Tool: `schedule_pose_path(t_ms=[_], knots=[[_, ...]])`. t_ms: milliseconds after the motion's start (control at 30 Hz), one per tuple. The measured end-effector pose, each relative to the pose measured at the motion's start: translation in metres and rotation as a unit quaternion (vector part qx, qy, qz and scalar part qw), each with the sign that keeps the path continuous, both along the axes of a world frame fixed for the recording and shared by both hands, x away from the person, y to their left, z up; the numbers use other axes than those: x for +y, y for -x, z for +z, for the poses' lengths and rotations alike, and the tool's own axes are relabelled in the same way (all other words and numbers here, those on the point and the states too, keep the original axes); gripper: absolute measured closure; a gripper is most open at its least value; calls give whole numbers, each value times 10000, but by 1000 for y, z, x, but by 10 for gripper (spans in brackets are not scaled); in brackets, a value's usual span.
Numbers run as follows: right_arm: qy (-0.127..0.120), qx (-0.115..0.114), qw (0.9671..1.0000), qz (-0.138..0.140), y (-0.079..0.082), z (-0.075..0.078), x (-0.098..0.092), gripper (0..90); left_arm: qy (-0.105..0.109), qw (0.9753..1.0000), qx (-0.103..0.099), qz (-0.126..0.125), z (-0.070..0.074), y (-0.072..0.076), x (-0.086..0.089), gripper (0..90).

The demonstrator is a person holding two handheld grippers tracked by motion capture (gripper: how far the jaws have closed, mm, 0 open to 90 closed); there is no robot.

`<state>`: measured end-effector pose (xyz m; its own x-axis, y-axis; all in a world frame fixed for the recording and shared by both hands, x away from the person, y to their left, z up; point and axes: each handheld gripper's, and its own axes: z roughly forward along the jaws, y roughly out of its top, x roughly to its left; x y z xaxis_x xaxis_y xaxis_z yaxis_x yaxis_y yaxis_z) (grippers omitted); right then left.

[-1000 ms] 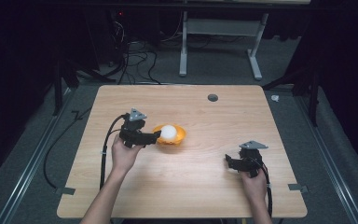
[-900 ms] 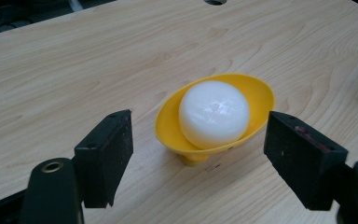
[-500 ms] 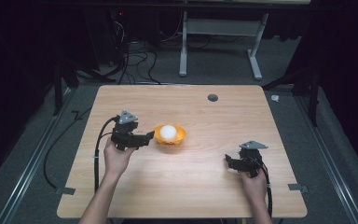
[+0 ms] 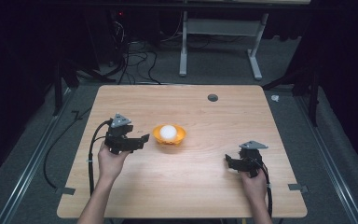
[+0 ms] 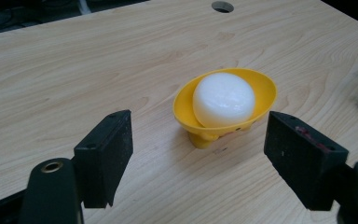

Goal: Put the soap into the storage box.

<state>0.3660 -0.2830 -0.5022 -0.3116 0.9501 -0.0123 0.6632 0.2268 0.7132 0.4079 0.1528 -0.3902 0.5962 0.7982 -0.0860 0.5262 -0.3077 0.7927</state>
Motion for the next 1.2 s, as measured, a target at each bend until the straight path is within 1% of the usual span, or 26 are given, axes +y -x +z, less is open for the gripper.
schedule_pose_path(t_ms=[267, 433, 567, 733, 767, 933, 1200], knots=[[0, -1, 10000, 1, 0, 0, 0, 232, 0, 10000, -26, -13, 1, 5, 4, 242], [0, 0, 10000, 0, 0, 0, 0, 232, 45, 10000, -13, -1, 0, 8, 7, 242], [1, 0, 10000, 1, 0, 0, 0, 232, 16, 10000, -10, -12, -1, 11, 9, 242], [1, 0, 10000, 0, 0, 0, 0, 232, 28, 10000, -15, 3, -3, 15, 12, 241], [0, 0, 10000, 0, 0, 0, 0, 232, 60, 10000, -1, 15, -3, 15, 12, 241], [1, -1, 10000, 1, 0, 0, 0, 232, 73, 10000, 48, 42, -6, 17, 17, 239], [2, 0, 10000, 1, 0, 0, 0, 232, 113, 9999, 65, 94, -10, 22, 23, 239]])
